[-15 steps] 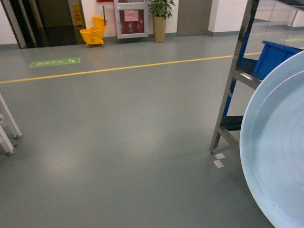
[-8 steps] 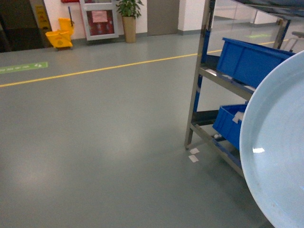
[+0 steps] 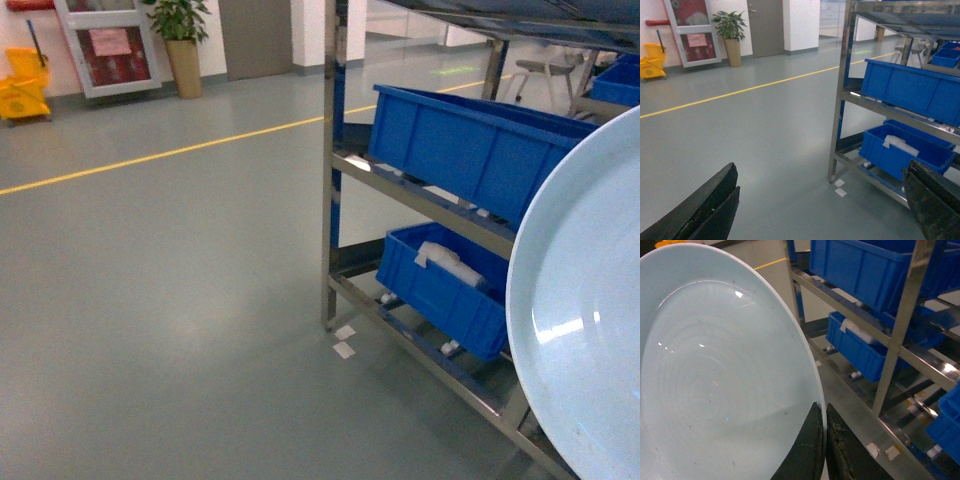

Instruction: Place blue tray on left shelf second layer neatly

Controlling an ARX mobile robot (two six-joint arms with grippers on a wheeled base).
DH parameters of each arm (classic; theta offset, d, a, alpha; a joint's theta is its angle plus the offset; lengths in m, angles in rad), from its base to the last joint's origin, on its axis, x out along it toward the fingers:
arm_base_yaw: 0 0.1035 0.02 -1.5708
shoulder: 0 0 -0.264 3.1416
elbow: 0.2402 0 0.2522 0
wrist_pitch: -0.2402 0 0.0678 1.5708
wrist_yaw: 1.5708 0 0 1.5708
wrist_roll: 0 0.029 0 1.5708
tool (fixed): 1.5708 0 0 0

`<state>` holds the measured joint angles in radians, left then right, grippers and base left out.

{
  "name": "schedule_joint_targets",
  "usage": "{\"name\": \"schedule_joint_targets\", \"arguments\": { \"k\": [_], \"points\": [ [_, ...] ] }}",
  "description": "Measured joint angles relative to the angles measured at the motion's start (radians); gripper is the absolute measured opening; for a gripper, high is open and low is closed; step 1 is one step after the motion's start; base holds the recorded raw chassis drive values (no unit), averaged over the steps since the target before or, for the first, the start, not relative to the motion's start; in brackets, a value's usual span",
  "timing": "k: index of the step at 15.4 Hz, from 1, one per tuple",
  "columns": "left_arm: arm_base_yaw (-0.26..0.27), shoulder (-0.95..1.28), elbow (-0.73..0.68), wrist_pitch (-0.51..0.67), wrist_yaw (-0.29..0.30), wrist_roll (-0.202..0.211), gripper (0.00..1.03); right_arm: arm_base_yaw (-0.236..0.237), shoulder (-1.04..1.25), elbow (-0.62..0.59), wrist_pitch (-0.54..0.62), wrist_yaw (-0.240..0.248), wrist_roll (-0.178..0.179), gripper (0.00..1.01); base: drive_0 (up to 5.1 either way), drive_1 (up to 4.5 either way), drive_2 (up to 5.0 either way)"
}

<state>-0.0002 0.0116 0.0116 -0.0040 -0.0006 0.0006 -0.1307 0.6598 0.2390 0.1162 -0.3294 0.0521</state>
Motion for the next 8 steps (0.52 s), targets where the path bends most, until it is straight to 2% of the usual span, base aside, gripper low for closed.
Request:
{"name": "schedule_joint_targets", "arguments": {
  "k": [1, 4, 8],
  "points": [
    [0.0, 0.0, 0.0, -0.001, 0.0, 0.0, 0.98, 0.0, 0.0, 0.0, -0.001, 0.0, 0.0, 0.02, -1.7, 2.43, -5.8],
    [0.0, 0.0, 0.0, -0.002, 0.0, 0.0, 0.98, 0.0, 0.006, 0.0, -0.002, 0.0, 0.0, 0.02, -1.7, 0.07, -3.5],
    [0.0, 0.0, 0.0, 0.0, 0.0, 0.0, 0.98, 0.0, 0.005, 0.0, 0.0, 0.0, 0.0, 0.02, -1.6, -1.64, -1.6]
  ]
}}
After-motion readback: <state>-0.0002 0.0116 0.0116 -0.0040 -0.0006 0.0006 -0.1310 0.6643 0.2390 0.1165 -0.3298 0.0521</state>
